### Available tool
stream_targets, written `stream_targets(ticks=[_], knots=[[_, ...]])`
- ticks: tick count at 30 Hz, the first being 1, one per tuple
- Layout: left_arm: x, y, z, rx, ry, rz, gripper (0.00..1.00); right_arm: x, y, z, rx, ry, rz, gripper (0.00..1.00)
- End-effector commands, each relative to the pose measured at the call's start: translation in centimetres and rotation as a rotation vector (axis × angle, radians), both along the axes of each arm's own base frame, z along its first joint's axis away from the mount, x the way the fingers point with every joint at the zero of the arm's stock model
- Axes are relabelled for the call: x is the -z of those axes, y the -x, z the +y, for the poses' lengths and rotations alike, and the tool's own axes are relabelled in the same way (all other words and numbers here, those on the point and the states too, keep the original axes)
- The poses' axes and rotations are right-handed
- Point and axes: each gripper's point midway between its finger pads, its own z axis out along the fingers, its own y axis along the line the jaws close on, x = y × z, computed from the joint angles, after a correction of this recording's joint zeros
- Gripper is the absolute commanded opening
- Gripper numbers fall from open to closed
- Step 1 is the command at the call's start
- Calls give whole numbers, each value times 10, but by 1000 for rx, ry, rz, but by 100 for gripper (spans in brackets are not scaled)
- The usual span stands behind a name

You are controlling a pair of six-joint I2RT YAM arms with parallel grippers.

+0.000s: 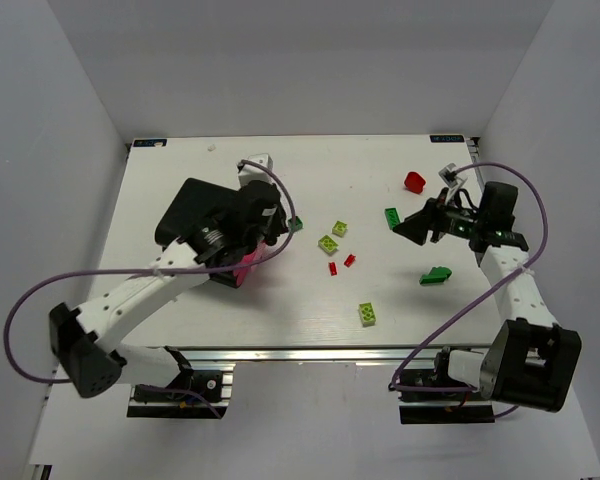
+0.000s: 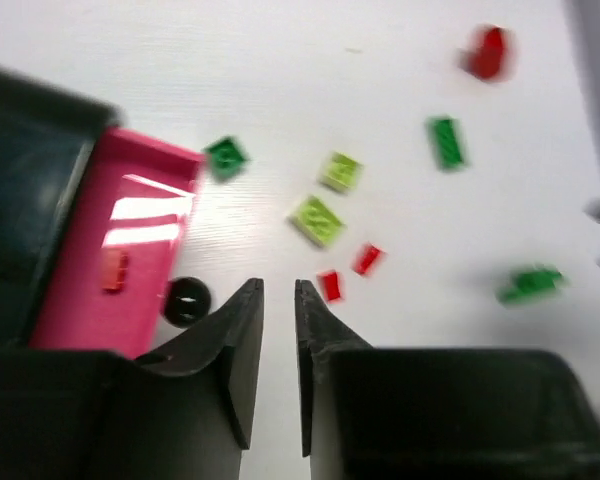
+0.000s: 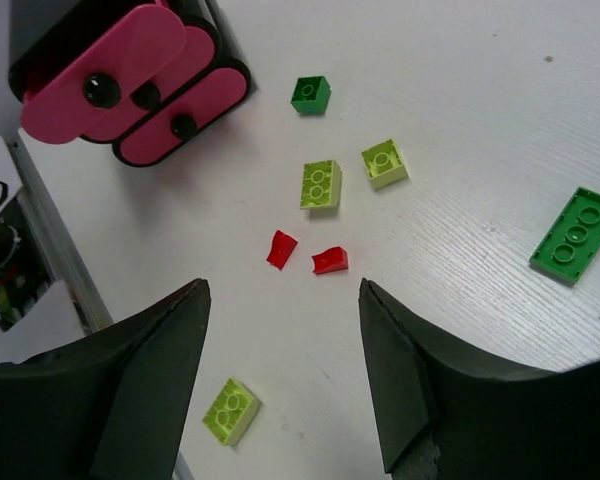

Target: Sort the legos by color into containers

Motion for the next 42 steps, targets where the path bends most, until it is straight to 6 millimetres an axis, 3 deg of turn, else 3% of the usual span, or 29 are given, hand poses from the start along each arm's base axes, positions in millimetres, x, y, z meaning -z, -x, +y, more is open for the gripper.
stream_targets(ticks=[1,2,3,4,5,6,9,10,11,12,13,19,23,25,26,29,42], knots=[[-54,29,-50,394,180,-135,32,12,-18,-6,25,169,-38,67],[-47,37,-62,447,186,-107,41,25,-28,-10,67,222,-8,67],[-40,39,-68,476,189,-81,62,25,-34,-12,90,241,9,68],[-26,48,-86,546,208,-11,73,37,-39,-14,123,263,68,70],[-27,52,-90,555,235,4,73,40,-43,-13,132,283,73,70],[-3,58,-104,596,236,95,79,41,-47,-14,158,286,90,70],[32,70,-127,612,229,249,82,46,-58,-20,258,340,93,74],[58,66,-132,571,189,309,82,44,-63,-26,312,361,83,74],[69,68,-136,559,164,331,83,43,-67,-31,340,370,76,75],[78,69,-137,534,142,353,83,42,-66,-23,335,377,70,76],[94,60,-135,466,122,368,83,40,-71,-29,386,388,64,77],[139,44,-126,224,1,384,83,44,-73,-33,470,369,115,78],[161,39,-128,143,-53,368,76,41,-69,-32,474,351,117,74],[164,35,-137,139,-58,356,75,37,-67,-31,468,339,106,70],[177,33,-138,128,-81,371,75,37,-65,-29,464,335,107,69],[191,28,-147,111,-111,378,74,35,-62,-28,454,325,102,66],[216,10,-144,17,-200,356,58,28,-54,-29,436,301,84,63]])
